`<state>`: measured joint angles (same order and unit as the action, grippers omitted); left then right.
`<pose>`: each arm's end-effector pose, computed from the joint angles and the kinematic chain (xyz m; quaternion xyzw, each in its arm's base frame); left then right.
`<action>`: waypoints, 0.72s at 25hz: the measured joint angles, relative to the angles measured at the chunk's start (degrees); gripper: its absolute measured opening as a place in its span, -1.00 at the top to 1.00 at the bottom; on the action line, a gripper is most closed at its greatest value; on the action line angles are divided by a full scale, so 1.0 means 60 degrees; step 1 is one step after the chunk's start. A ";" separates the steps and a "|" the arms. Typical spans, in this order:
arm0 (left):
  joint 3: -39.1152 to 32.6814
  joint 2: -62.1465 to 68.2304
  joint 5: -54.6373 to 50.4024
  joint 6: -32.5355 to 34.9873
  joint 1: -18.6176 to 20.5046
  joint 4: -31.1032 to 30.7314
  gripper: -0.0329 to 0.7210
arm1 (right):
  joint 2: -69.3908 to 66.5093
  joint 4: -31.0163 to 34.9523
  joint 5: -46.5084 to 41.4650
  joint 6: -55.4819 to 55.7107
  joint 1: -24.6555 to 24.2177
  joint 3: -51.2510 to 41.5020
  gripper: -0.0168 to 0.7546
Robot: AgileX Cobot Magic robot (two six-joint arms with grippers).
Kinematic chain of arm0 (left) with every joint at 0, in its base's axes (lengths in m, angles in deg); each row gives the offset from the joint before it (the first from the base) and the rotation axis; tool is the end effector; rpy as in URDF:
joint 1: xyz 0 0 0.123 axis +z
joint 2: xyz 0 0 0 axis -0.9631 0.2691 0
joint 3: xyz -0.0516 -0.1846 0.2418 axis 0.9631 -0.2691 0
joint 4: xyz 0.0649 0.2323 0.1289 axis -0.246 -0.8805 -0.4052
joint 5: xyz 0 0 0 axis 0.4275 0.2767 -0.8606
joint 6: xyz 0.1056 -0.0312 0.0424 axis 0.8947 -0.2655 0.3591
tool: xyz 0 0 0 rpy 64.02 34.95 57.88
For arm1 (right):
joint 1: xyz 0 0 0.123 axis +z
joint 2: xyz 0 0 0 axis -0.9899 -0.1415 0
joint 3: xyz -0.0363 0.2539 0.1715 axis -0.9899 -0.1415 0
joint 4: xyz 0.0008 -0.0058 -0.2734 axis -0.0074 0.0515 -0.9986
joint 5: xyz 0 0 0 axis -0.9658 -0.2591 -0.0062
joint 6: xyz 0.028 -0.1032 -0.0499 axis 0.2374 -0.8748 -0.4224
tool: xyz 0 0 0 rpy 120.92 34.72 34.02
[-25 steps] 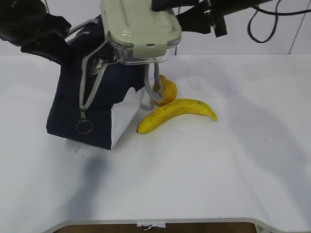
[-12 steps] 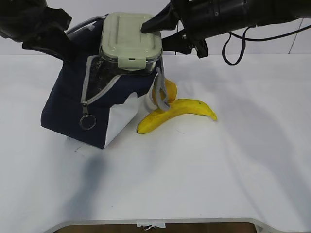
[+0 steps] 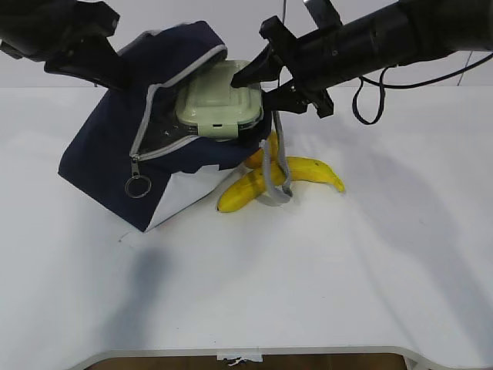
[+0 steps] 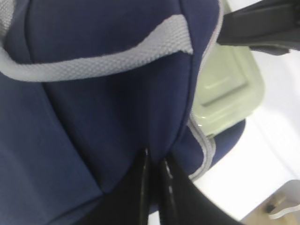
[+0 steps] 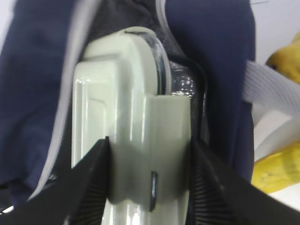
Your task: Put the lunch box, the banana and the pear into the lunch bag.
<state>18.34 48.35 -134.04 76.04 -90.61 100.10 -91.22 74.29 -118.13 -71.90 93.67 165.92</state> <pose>0.3624 -0.1534 0.3303 0.1593 0.9197 -0.2399 0.2669 0.4752 0.1848 0.2525 0.0261 0.8602 0.4706 0.1949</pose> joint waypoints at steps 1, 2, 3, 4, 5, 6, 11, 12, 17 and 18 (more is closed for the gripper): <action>0.0000 0.0000 0.0015 0.0000 0.0000 0.0131 0.91 | -0.0015 0.0021 0.0063 0.0000 0.0000 0.0000 -0.01; 0.0000 0.0000 0.0015 0.0000 0.0000 0.0272 0.91 | -0.0015 0.0099 0.0101 0.0000 0.0000 0.0000 -0.01; 0.0000 0.0000 0.0015 0.0000 0.0000 0.0389 0.91 | -0.0015 0.0184 0.0139 0.0000 0.0000 0.0000 -0.01; 0.0000 0.0000 0.0022 0.0000 0.0000 0.0483 0.91 | -0.0015 0.0353 0.0161 -0.0039 0.0000 0.0000 -0.01; 0.0000 0.0020 0.0022 0.0000 0.0000 0.0575 0.91 | -0.0015 0.0580 0.0199 -0.0155 0.0039 0.0000 -0.01; 0.0000 0.0039 0.0022 0.0000 0.0000 0.0689 0.91 | -0.0015 0.0842 0.0253 -0.0312 0.0099 0.0000 -0.01; 0.0000 0.0120 0.0022 0.0000 0.0000 0.1273 0.91 | -0.0081 0.1337 0.0719 -0.0830 0.0674 0.0057 -0.01; 0.0000 0.0120 -0.0043 0.0000 0.0000 0.1362 0.91 | -0.0163 0.1337 0.0719 -0.0854 0.0787 0.0149 -0.01; 0.0000 0.0120 -0.0414 0.0000 0.0000 0.1383 0.92 | -0.0664 0.1300 0.0744 -0.0913 0.1002 0.0508 -0.01; 0.0000 0.0120 -0.0458 0.0000 0.0000 0.1345 0.92 | -0.0942 0.1241 0.0782 -0.0917 0.1012 0.0627 -0.01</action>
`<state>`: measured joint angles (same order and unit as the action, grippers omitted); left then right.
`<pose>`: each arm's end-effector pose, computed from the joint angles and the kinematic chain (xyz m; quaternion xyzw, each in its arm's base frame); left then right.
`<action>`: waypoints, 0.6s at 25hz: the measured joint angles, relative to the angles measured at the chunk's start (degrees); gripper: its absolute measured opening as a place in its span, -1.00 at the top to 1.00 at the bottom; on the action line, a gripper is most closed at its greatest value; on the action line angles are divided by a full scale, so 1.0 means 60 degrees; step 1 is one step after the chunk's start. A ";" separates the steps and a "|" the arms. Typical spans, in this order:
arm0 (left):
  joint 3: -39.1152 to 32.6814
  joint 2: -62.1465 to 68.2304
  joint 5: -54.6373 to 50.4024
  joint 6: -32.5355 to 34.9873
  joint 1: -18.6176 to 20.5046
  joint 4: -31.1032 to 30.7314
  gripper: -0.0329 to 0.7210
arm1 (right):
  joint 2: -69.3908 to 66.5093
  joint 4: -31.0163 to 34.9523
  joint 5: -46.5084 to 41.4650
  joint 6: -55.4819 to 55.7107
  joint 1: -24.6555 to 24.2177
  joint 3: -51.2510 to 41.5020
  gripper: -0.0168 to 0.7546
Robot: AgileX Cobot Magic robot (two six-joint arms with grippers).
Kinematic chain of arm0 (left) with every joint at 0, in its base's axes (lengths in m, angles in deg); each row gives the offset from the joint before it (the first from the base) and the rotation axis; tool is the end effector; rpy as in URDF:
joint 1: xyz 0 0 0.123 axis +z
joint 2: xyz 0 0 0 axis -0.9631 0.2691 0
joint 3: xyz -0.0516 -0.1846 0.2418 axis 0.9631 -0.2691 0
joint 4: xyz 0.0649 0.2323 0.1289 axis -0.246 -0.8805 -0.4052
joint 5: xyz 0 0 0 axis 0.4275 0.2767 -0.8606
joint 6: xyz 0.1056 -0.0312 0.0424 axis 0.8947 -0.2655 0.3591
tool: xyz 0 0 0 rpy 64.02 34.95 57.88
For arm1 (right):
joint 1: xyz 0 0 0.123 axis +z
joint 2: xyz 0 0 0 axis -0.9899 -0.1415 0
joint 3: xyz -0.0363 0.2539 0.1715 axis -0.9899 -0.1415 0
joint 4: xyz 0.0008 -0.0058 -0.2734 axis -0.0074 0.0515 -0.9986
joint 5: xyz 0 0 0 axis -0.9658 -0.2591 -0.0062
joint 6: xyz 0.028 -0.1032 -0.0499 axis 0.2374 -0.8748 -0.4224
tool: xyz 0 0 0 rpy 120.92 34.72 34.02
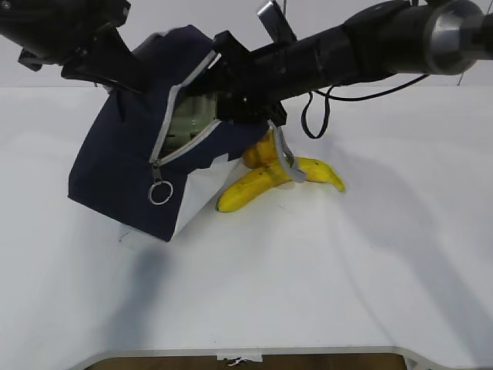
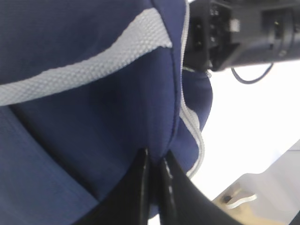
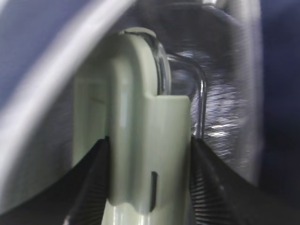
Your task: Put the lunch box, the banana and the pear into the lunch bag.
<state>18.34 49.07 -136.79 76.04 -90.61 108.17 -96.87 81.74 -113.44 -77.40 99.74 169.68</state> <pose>0.3575 -0.1654 0.3304 0.1366 0.9135 -0.3042 0.2331 0.4832 0.2412 0.2327 0.0064 0.8416 0.4989 0.2067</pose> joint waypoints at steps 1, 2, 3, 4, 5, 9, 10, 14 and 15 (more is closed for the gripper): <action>0.0000 0.0000 -0.0020 0.0000 0.0000 -0.0094 0.92 | -0.0104 -0.0020 0.0019 -0.0006 0.0000 0.0051 -0.01; 0.0000 0.0000 -0.0040 0.0000 0.0000 -0.0199 0.92 | -0.0195 -0.0052 0.0033 -0.0006 0.0000 0.0071 -0.01; 0.0000 0.0000 -0.0040 0.0000 0.0000 -0.0271 0.92 | -0.0300 -0.0061 0.0061 -0.0022 0.0000 0.0144 -0.01; 0.0000 0.0000 -0.0040 0.0000 0.0000 -0.0368 0.92 | -0.0443 -0.0061 0.0122 -0.0113 0.0000 0.0185 -0.01; 0.0000 0.0000 -0.0040 0.0000 0.0000 -0.0490 0.92 | -0.0626 -0.0061 0.0138 -0.0218 0.0000 0.0250 -0.01; -0.0405 0.0000 0.0003 0.0000 0.0000 -0.0826 0.92 | -0.1006 -0.0144 0.0138 -0.0356 0.0000 0.0308 -0.01; -0.0561 0.0000 0.0063 0.0000 0.0000 -0.0846 0.92 | -0.1086 -0.0216 0.0138 -0.0373 0.0000 0.0325 -0.01; -0.1062 0.0000 0.0519 0.0000 0.0000 -0.0862 0.92 | -0.1285 -0.0546 0.0143 -0.0376 0.0000 0.0359 -0.01; -0.1130 0.0000 0.0593 0.0000 0.0000 -0.0862 0.92 | -0.1306 -0.0607 0.0143 -0.0392 0.0000 0.0365 -0.01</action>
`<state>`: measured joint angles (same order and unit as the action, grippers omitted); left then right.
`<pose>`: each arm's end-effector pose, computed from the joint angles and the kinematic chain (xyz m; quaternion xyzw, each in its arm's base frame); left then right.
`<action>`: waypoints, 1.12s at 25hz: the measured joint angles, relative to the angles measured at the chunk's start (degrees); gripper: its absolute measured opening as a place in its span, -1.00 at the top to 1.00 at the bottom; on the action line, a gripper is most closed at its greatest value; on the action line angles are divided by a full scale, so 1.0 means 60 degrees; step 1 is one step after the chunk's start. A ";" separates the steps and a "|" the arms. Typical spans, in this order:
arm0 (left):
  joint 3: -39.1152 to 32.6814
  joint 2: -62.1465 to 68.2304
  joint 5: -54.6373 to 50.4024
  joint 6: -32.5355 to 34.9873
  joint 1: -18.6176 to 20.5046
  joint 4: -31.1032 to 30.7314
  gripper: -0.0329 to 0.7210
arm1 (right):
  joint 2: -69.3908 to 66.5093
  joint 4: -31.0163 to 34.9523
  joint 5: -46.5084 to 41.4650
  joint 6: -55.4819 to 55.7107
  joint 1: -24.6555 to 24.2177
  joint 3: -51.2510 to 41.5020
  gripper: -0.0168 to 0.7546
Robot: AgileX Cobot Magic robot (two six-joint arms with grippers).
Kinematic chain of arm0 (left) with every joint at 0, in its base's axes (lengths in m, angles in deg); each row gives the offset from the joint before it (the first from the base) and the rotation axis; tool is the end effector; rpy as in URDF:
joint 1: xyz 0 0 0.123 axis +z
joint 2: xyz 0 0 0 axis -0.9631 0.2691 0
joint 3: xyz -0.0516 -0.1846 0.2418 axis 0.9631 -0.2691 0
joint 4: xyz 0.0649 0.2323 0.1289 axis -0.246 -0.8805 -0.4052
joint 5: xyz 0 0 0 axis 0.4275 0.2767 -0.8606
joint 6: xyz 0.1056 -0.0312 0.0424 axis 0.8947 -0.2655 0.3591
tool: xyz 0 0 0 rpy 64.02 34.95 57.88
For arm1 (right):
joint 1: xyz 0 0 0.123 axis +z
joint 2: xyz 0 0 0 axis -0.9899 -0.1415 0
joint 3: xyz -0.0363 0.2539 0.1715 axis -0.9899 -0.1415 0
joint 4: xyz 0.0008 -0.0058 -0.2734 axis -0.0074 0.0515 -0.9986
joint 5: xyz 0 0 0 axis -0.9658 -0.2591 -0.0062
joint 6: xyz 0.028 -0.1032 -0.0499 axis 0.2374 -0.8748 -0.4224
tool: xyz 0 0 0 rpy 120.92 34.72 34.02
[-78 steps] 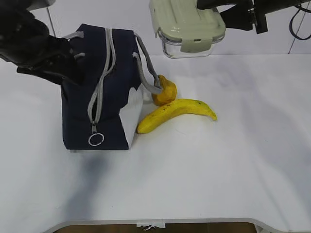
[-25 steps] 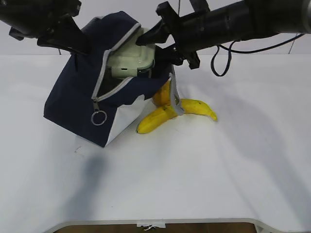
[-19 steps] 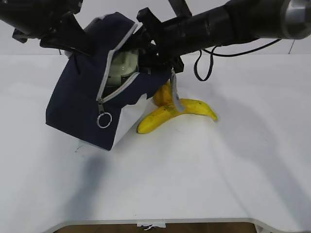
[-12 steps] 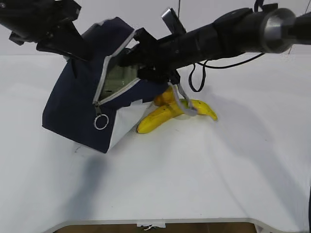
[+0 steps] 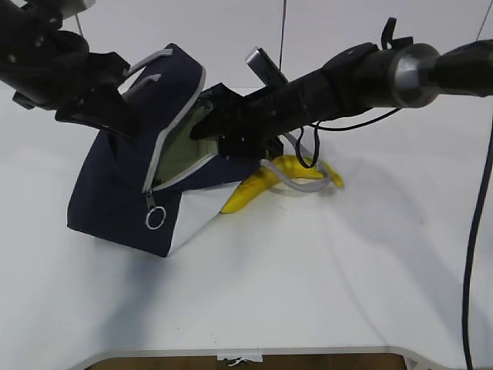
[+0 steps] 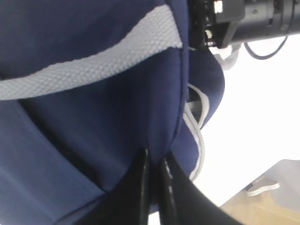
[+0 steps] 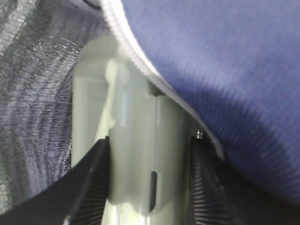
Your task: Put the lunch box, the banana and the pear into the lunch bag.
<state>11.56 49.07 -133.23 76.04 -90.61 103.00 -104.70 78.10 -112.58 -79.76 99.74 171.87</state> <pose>0.3522 -0.1540 0.2892 0.1346 0.9344 -0.2537 0.2107 0.4986 0.2432 0.1663 -0.0083 0.8699 0.4576 0.1838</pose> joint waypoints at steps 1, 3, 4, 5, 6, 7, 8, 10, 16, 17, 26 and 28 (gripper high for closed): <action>-0.0087 0.0000 0.0049 0.0000 0.0000 0.0000 0.92 | -0.0036 -0.0020 0.0016 -0.0021 0.0008 0.0016 -0.01; -0.0217 0.0000 0.0127 0.0000 -0.0006 0.0000 0.92 | -0.0092 -0.0043 0.0052 -0.0195 0.0008 0.0035 -0.01; -0.0236 0.0000 0.0143 0.0000 -0.0006 0.0000 0.92 | -0.0090 -0.0057 0.0058 -0.0240 0.0008 0.0054 -0.01; -0.0253 0.0000 0.0143 0.0000 -0.0006 0.0000 0.92 | -0.0095 -0.0106 0.0075 -0.0301 0.0008 0.0057 -0.01; -0.0276 0.0000 0.0166 0.0000 -0.0006 0.0000 0.92 | -0.0095 -0.0124 0.0075 -0.0320 0.0023 0.0072 -0.01; -0.0276 0.0000 0.0187 0.0000 -0.0006 0.0000 0.92 | -0.0095 -0.0161 0.0075 -0.0340 0.0023 0.0079 -0.01; -0.0276 0.0000 0.0186 0.0000 -0.0006 0.0000 0.92 | -0.0095 -0.0178 0.0075 -0.0364 0.0023 0.0079 -0.01; -0.0276 0.0000 0.0186 0.0000 -0.0006 0.0000 0.92 | -0.0095 -0.0333 0.0075 -0.0377 0.0023 0.0094 -0.02; -0.0276 0.0000 0.0186 0.0000 -0.0006 0.0000 0.92 | -0.0095 -0.1029 -0.0073 -0.0364 0.0023 0.0219 -0.28; -0.0276 0.0000 0.0186 0.0000 -0.0006 0.0000 0.92 | -0.0095 -0.1173 -0.0149 -0.0287 0.0023 0.0340 -0.31; -0.0276 0.0000 0.0186 0.0000 -0.0006 -0.0058 0.92 | -0.0111 -0.5059 -0.1861 0.1786 0.0023 0.2714 -0.46; -0.0276 0.0000 0.0186 0.0000 -0.0006 -0.0073 0.92 | -0.0111 -0.6026 -0.2560 0.2166 0.0023 0.3305 -0.47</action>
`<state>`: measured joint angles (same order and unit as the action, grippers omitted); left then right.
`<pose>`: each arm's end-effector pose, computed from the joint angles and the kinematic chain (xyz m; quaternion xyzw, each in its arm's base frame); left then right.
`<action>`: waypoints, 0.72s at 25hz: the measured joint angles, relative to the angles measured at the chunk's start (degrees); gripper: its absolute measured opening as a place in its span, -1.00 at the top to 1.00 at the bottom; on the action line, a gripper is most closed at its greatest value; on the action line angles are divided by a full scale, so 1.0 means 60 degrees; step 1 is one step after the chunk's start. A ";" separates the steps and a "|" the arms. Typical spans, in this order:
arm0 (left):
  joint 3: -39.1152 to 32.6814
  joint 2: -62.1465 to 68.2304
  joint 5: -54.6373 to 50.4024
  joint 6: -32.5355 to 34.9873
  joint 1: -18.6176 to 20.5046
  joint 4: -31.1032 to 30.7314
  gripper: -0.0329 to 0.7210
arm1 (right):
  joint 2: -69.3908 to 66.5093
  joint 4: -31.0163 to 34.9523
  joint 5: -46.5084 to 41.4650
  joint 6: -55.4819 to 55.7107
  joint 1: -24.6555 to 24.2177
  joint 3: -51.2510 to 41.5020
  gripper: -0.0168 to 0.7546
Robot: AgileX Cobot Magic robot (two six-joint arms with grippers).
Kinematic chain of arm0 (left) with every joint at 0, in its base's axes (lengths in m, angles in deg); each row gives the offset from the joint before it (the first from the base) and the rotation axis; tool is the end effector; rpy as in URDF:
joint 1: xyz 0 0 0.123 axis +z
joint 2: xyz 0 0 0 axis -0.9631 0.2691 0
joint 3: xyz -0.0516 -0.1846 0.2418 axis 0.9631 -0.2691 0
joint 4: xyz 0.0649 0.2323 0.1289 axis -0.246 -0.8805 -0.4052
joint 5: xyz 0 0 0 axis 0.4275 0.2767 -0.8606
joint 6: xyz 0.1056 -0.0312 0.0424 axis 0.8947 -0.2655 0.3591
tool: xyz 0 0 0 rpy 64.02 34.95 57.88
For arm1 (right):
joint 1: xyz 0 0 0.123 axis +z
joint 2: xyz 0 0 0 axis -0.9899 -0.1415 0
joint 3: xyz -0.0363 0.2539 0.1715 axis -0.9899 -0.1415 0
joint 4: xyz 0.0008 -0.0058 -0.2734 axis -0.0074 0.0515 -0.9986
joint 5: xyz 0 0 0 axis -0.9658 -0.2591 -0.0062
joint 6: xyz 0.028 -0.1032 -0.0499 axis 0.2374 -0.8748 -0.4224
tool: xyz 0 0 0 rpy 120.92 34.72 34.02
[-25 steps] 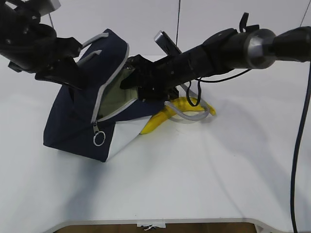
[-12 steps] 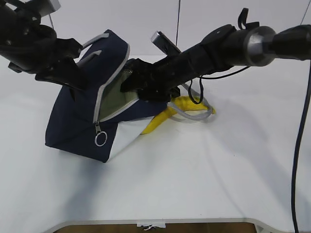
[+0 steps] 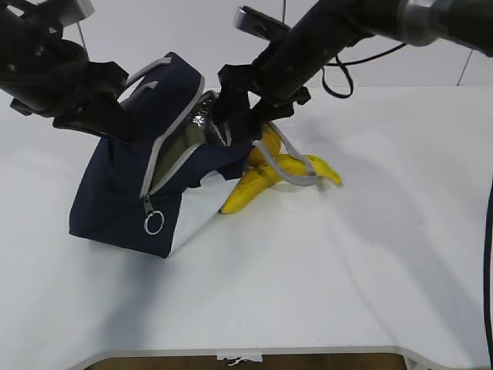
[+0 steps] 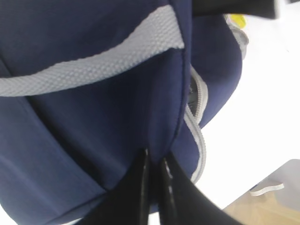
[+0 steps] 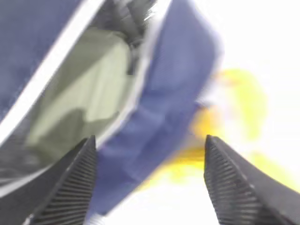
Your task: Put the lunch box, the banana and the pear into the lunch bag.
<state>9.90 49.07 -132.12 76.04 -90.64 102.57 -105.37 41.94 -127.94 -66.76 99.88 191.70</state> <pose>0.3504 -0.1522 0.2803 0.1312 0.9376 -0.2474 0.2064 0.5101 0.2276 0.2233 -0.1831 0.9206 0.2890 0.1884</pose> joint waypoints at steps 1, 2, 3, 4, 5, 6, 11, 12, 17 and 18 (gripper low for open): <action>0.0000 0.0000 0.0000 0.0000 0.0000 0.0000 0.92 | 0.0000 -0.0504 -0.0437 0.0182 0.0000 0.0403 -0.47; 0.0000 0.0000 0.0000 0.0000 0.0000 0.0000 0.92 | 0.0000 -0.0805 -0.0727 0.0287 0.0000 0.0733 -0.47; 0.0000 0.0000 0.0000 0.0000 0.0000 -0.0006 0.92 | 0.0000 -0.1164 -0.1115 0.0363 0.0000 0.1096 -0.47; 0.0000 0.0000 0.0000 0.0000 0.0000 -0.0022 0.92 | 0.0000 -0.1259 -0.1221 0.0388 0.0000 0.1201 -0.47; 0.0000 0.0000 0.0000 0.0000 0.0000 -0.0042 0.92 | 0.0000 -0.1635 -0.1546 0.0427 0.0000 0.1571 -0.47; 0.0000 0.0000 0.0000 0.0000 0.0000 -0.0058 0.92 | 0.0000 -0.1997 -0.1692 0.0447 0.0000 0.1868 -0.47; 0.0000 0.0000 0.0000 0.0000 0.0000 -0.0097 0.92 | 0.0000 -0.3654 -0.1796 0.0803 -0.0017 0.2384 -0.47; 0.0000 0.0000 0.0000 0.0000 0.0000 -0.0110 0.92 | 0.0000 -0.3910 -0.1838 0.0896 -0.0017 0.2384 -0.47; 0.0000 0.0000 -0.0116 0.0000 0.0000 -0.0343 0.92 | 0.0000 -0.5842 -0.1900 0.1319 -0.0017 0.1879 -0.46; 0.0000 0.0000 -0.0138 0.0000 0.0000 -0.0368 0.92 | 0.0000 -0.6142 -0.1900 0.1338 -0.0017 0.1699 -0.46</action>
<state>9.90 49.07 -132.94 76.04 -90.64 100.36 -105.37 5.09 -139.34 -58.74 99.77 201.89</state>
